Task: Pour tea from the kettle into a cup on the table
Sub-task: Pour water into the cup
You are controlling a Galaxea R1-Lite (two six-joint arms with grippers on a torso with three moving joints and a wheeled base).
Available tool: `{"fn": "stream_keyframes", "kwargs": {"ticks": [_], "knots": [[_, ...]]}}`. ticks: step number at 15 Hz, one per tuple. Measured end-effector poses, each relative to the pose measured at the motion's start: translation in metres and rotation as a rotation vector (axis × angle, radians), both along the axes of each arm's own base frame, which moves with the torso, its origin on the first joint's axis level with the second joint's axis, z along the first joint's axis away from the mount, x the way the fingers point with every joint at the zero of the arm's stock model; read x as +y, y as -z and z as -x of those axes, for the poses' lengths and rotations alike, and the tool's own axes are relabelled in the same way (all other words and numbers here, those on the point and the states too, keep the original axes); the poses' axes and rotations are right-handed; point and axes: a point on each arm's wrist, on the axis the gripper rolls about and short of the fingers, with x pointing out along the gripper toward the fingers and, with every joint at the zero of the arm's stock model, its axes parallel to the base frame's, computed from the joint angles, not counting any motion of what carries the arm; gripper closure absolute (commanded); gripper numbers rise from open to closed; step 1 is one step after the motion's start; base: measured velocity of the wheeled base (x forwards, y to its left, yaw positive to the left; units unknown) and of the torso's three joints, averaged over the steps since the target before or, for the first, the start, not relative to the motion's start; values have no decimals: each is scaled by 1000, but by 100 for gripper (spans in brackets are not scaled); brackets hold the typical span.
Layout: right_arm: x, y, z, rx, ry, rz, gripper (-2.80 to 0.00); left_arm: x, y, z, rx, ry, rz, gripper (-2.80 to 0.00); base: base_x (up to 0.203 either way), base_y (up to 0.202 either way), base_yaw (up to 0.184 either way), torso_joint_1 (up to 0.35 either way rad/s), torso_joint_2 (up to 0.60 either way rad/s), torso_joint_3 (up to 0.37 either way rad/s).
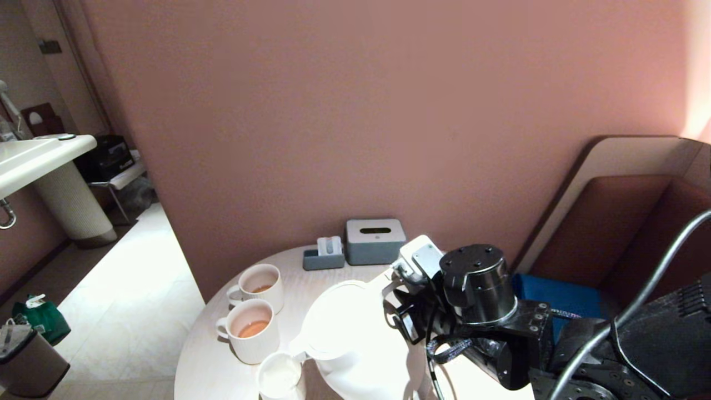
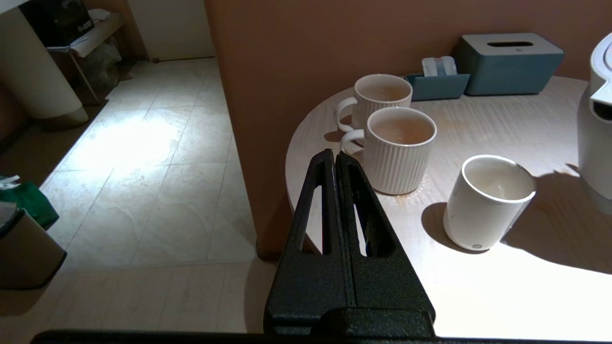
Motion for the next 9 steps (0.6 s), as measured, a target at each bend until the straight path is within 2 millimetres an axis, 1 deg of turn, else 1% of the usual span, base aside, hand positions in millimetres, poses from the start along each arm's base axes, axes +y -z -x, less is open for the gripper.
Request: {"fn": "stream_keyframes", "kwargs": {"ticks": [4, 9], "knots": [[14, 6, 2, 4, -37, 25, 0, 0, 0, 0, 0, 0, 0, 0, 0, 0, 0, 0, 0, 0], [20, 15, -3, 9, -44, 60, 0, 0, 0, 0, 0, 0, 0, 0, 0, 0, 0, 0, 0, 0]]}}
